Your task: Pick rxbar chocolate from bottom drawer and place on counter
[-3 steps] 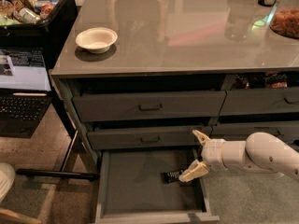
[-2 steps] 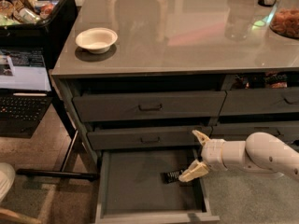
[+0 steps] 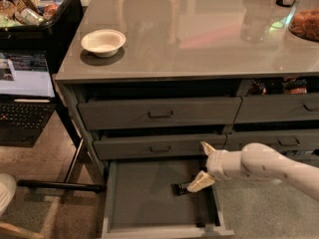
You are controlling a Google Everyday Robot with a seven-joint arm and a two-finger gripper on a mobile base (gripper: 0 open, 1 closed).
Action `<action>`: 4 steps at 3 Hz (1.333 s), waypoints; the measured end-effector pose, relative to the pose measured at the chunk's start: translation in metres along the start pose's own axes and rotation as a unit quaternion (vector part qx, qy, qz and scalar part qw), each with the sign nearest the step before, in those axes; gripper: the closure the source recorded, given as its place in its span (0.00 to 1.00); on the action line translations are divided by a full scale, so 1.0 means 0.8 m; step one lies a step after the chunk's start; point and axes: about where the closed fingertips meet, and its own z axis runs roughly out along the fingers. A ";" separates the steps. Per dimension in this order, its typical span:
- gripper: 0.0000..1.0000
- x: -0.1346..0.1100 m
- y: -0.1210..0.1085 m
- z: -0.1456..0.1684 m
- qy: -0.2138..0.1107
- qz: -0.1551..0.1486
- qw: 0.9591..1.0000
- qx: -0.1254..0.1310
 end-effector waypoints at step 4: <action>0.00 0.236 -0.035 0.216 0.153 -0.044 0.980 -0.119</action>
Offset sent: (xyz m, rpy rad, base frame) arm 0.0819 -0.0315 -0.1991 -0.1992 0.1259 0.0158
